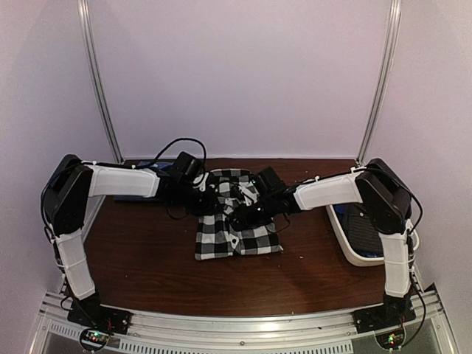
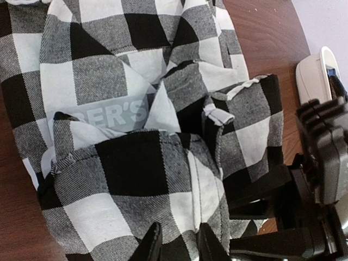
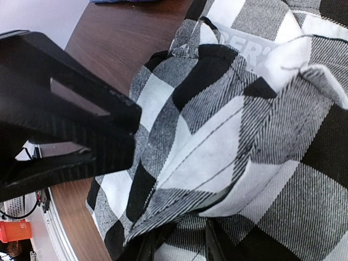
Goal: Fold and stack the long sleeve shirts
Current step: Smooth out the 2/3-rectangle-folded shirt at the center of the board.
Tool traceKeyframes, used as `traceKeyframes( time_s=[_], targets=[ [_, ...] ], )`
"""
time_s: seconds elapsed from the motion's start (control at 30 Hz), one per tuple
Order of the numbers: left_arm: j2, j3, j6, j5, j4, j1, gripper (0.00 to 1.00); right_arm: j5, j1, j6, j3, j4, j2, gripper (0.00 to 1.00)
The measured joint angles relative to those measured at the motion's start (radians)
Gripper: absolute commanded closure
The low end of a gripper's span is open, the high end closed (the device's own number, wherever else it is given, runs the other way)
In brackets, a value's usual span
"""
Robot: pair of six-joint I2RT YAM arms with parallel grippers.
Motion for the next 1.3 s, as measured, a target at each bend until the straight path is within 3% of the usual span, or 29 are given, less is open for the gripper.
traceKeyframes(
  time_s=[1.0,1.3],
  targets=[
    [-0.021,-0.029,-0.006,0.013,0.017,0.002,0.76,-0.109,-0.126,0.036,0.353,0.044,0.278,0.49],
    [0.125,0.057,-0.005,0.034,0.055,0.002,0.76,-0.106,-0.193,0.072,0.351,0.079,0.279,0.39]
  ],
)
